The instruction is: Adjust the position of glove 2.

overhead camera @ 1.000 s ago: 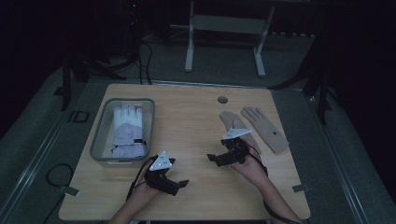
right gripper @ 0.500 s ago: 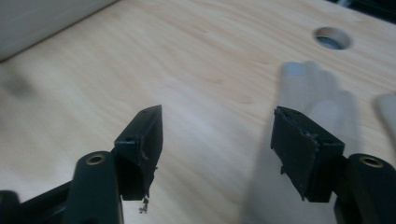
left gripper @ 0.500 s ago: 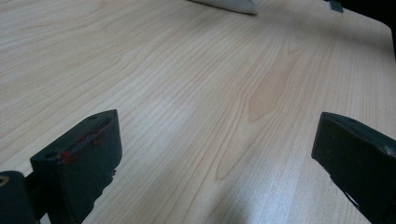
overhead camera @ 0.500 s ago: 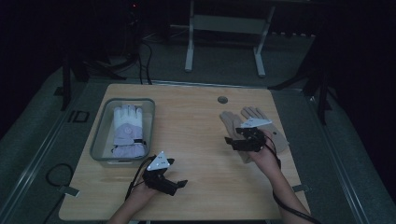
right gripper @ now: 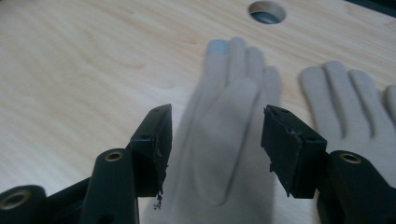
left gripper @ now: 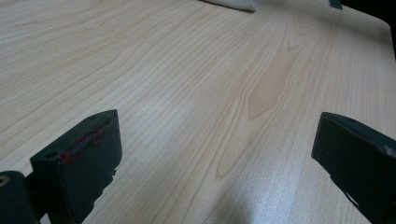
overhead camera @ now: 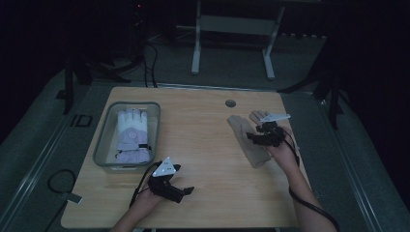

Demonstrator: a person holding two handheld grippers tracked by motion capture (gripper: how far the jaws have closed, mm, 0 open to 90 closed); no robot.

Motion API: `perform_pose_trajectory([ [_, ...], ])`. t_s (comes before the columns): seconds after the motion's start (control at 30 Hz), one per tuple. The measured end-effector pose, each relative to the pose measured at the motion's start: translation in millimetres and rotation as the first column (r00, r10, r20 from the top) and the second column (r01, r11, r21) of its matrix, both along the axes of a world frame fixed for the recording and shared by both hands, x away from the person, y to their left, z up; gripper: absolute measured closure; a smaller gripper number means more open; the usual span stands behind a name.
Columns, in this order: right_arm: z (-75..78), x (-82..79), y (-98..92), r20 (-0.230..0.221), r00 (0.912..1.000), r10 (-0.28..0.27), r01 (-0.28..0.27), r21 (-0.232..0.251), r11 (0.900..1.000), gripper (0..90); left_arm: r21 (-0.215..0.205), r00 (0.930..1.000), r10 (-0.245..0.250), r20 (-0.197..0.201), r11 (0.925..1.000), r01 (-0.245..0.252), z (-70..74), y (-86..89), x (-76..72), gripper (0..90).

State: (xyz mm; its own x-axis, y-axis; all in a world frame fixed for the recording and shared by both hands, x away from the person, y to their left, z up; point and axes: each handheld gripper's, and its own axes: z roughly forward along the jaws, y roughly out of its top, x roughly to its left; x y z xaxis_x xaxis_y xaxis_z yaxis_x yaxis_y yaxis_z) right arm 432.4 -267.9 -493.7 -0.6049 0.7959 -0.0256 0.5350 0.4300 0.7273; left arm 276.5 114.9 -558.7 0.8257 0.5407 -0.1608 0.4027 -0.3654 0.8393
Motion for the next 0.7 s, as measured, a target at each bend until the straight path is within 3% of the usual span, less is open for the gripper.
perform_pose_trajectory([
  [0.27,-12.2,20.3,0.7,-0.035,0.9994,-0.002,0.002,-0.003,1.0,42.8,-0.004,1.0,0.001,0.0,1.0,-0.001,-0.1,0.9,0.3,1.8],
  [0.57,-39.8,30.1,1.3,-0.068,0.9977,-0.007,0.003,-0.051,0.999,43.0,0.004,0.9998,0.002,0.019,1.0,-0.002,1.8,-3.5,-1.7,1.8],
  [0.63,-47.0,30.1,1.3,-0.082,0.9966,0.006,-0.013,-0.082,0.997,43.2,0.006,0.9998,-0.006,0.019,1.0,0.005,1.2,-5.3,-2.1,1.8],
  [0.7,-52.3,28.1,0.7,-0.057,0.9981,0.022,-0.027,-0.096,0.995,43.8,0.014,0.9999,-0.008,0.015,0.9999,0.008,0.0,-6.4,-2.3,1.8],
])
